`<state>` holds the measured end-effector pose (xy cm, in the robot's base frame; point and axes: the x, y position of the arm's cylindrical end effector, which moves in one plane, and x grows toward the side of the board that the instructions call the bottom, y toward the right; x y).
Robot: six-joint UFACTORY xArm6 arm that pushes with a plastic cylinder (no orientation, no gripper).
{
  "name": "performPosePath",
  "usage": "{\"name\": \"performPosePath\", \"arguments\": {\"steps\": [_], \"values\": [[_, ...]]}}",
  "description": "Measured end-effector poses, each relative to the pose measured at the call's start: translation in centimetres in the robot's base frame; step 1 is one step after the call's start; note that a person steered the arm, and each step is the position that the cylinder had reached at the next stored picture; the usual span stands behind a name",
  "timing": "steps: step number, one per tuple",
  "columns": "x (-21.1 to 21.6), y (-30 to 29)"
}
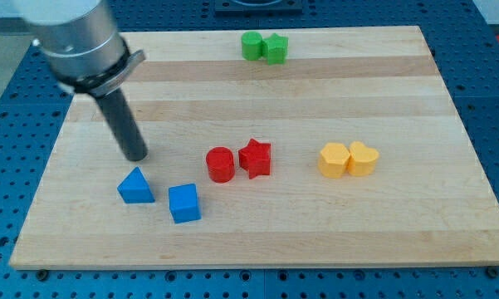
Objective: Push the blue cube to the bottom left of the board
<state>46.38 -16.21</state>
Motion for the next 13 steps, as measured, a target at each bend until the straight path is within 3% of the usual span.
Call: {"name": "performPosePath", "arguments": {"steps": [1,3,4,5,6,8,13], "values": [[4.6,4.2],[5.7,7.2],[6.9,11.4],[9.6,13.2],[10.4,13.2],[8.5,9.4],[8.5,-3.3]]}}
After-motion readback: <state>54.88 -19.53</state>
